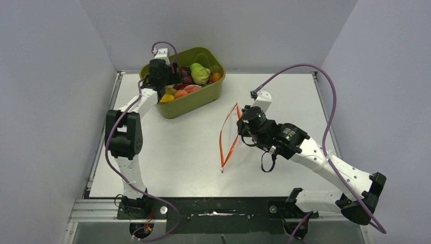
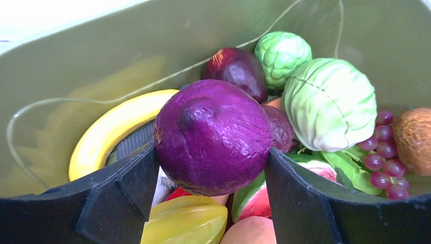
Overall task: Place the food in the zip-top bag and seal the zipper
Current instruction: Pick up the fake vegetable from the bin.
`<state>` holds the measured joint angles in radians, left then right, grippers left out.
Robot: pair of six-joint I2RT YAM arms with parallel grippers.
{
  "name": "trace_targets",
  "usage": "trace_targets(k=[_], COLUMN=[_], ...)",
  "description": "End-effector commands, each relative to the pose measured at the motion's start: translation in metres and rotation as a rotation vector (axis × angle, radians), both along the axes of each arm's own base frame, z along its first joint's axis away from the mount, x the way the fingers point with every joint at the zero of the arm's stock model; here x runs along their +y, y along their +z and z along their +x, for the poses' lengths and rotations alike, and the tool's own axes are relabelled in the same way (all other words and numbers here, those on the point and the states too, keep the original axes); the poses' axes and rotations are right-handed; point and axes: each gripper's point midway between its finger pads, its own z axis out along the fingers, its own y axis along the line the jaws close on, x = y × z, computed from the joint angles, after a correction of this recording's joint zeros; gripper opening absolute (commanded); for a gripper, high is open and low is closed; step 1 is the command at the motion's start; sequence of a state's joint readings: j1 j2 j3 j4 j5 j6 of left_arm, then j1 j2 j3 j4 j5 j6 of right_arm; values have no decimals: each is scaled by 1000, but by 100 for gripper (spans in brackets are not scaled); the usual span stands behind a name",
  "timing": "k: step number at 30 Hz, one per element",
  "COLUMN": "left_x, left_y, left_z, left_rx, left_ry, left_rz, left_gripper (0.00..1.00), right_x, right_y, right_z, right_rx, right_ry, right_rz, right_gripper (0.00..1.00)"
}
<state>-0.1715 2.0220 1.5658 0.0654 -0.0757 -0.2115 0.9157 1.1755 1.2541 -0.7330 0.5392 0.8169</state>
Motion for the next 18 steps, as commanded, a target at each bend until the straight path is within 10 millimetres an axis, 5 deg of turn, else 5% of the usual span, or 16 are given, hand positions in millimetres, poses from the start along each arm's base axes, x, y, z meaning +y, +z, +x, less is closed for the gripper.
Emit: trace_targets(k=[1, 9, 18], left_x=[-4, -15, -38], left_y=[68, 92, 123], left_z=[1, -31, -96], left_rx=[-173, -167, -150], left_ry=[-28, -79, -194], left_rz=[-12, -86, -209], left_gripper=[30, 29, 30], right_x=[6, 20, 29], right_y=[13, 12, 17], right_z=[2, 3, 4], right_rx=[-27, -6, -12], right_ry=[-7, 27, 39], right_rz=[87, 115, 182], right_gripper=[0, 0, 0])
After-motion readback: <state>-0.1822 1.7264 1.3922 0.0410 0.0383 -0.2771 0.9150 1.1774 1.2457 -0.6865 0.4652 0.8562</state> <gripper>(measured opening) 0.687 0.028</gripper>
